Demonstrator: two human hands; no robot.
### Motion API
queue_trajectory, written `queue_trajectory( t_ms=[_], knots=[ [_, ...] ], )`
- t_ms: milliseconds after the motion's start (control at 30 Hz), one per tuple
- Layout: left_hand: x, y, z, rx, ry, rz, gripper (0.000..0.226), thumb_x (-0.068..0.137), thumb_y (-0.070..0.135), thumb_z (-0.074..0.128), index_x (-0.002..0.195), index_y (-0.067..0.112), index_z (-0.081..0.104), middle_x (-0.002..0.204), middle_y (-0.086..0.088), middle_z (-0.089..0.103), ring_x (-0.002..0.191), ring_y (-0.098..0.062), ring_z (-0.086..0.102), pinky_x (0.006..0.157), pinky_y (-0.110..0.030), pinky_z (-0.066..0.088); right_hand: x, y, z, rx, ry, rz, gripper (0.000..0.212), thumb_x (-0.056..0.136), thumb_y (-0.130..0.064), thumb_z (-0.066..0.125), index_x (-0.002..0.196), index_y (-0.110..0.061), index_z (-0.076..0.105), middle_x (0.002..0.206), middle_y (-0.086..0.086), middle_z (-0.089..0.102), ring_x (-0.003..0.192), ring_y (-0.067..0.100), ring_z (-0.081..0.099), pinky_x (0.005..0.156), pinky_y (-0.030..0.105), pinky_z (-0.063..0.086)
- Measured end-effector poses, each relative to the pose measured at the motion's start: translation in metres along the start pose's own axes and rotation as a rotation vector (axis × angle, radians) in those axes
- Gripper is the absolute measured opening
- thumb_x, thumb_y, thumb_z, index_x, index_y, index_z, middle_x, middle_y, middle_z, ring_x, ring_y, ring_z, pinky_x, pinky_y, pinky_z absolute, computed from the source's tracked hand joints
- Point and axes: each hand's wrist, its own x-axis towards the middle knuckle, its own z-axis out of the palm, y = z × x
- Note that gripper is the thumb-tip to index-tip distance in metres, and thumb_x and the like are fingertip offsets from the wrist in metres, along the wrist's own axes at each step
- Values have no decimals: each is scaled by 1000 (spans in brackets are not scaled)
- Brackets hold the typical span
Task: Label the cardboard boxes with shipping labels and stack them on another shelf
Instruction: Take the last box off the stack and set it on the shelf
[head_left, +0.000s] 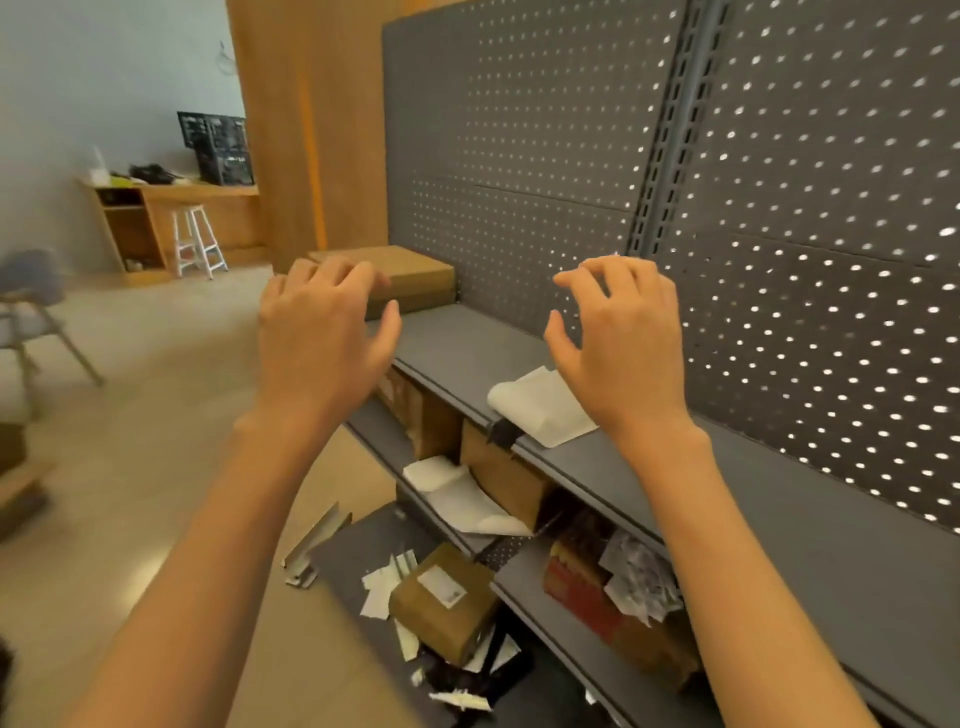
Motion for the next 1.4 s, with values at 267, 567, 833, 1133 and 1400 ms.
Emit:
queue_trajectory(
  t_ms=[267,567,833,1133,1400],
  knots=[
    [-3,-80,18,67,-44,-87,21,86,24,58,97,9,66,92,-14,66,85,-37,59,73,-43,44,27,-65,73,131,-21,-41,24,82,-20,60,102,-9,67,99,10,63,98,32,57,82,41,44],
    [19,-175,87,100,-93,-117,22,86,28,56,95,11,65,92,-13,65,86,-36,58,73,-41,43,62,-122,189,210,-62,-39,25,82,-24,56,99,-9,66,99,11,63,96,33,56,82,42,43],
    [79,-261,175,56,-132,-102,24,88,31,54,101,13,65,97,-9,65,94,-34,57,77,-41,42,118,-156,302,224,-79,66,23,84,-21,58,101,-10,67,102,9,63,98,30,54,82,38,40],
    [135,-324,255,-41,-124,-56,26,86,33,51,97,13,65,96,-9,66,89,-35,56,74,-40,41,169,-176,378,131,-95,124,23,82,-21,60,102,-10,67,100,10,63,97,30,55,81,38,41],
    [192,-364,358,-254,-172,169,28,86,33,51,97,12,66,94,-11,66,86,-36,58,71,-41,41,189,-184,441,-94,-82,302,24,82,-21,58,100,-9,68,99,8,63,97,31,55,82,38,41]
  ],
)
